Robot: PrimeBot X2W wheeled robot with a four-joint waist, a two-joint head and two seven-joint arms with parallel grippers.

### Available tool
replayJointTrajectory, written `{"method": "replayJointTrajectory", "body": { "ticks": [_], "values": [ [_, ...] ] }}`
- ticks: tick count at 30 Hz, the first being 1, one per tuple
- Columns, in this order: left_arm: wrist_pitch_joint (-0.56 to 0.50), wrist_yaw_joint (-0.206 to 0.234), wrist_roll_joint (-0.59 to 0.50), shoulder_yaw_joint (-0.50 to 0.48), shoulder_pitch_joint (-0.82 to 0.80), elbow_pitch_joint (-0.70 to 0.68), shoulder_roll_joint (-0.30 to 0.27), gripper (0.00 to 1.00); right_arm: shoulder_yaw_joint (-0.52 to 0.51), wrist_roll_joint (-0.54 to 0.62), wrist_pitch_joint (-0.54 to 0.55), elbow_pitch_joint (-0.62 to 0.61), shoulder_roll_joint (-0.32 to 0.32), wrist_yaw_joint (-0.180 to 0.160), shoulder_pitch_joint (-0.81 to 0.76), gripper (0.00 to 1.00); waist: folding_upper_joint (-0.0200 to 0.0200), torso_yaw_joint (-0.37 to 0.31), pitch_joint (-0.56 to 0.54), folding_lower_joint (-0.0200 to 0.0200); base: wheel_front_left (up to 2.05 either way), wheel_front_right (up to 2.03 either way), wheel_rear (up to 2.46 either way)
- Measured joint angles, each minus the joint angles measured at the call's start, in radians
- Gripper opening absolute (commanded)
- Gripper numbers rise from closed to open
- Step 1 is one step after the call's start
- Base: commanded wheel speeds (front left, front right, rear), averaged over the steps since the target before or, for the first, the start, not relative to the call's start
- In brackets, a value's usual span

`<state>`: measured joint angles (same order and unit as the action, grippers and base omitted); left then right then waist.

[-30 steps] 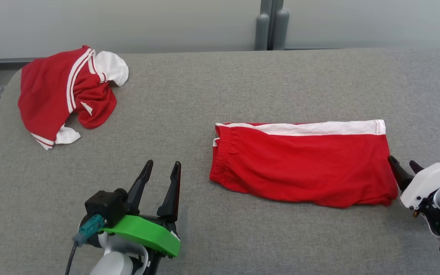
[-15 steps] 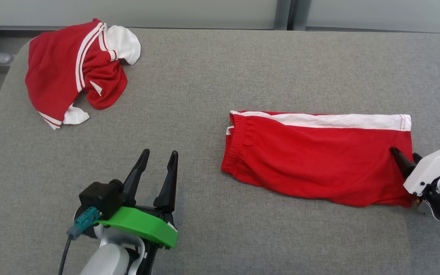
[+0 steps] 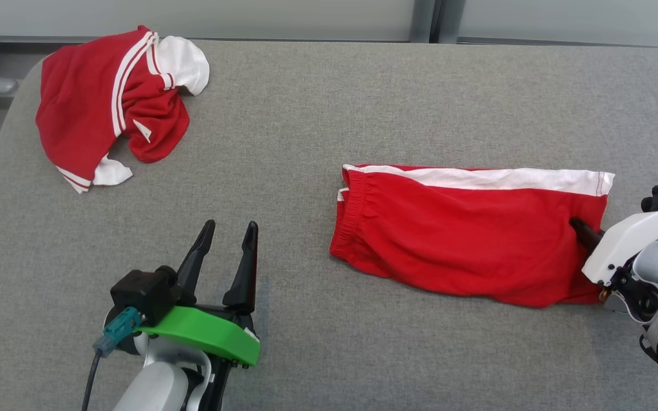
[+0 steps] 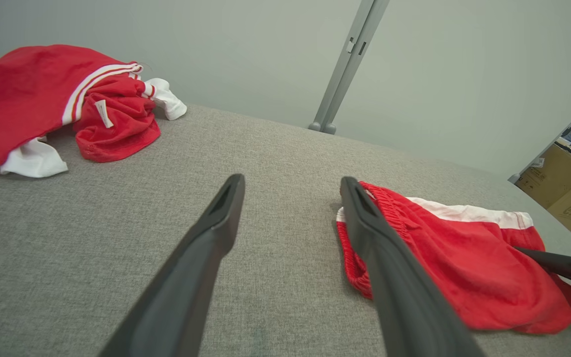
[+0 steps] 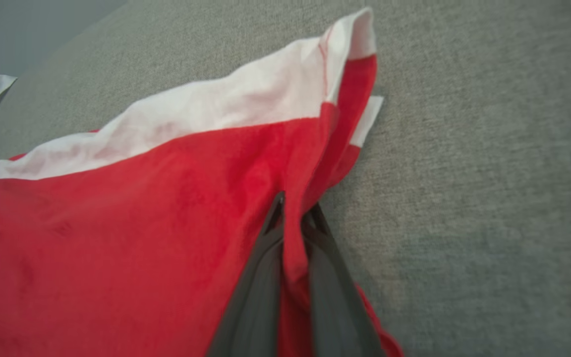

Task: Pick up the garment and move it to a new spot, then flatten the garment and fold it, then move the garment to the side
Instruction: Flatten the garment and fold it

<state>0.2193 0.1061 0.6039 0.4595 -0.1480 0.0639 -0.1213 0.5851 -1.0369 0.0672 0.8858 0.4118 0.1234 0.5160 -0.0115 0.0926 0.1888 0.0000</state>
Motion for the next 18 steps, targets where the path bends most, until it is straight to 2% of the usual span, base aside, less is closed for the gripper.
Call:
{"method": "replayJointTrajectory", "body": {
  "ticks": [8, 18],
  "values": [
    [0.001, 0.001, 0.0, -0.015, 0.0, 0.004, 0.0, 1.0, 0.004, -0.012, -0.029, -0.05, 0.043, 0.001, 0.014, 0.0, 0.0, -0.026, -0.011, 0.0, 0.0, 0.0, 0.0],
    [0.002, 0.001, 0.0, -0.027, 0.002, 0.004, 0.0, 1.0, 0.009, -0.011, -0.031, -0.071, 0.139, 0.001, 0.026, 0.0, 0.0, -0.066, -0.031, 0.0, 0.0, 0.0, 0.0]
  ]
}}
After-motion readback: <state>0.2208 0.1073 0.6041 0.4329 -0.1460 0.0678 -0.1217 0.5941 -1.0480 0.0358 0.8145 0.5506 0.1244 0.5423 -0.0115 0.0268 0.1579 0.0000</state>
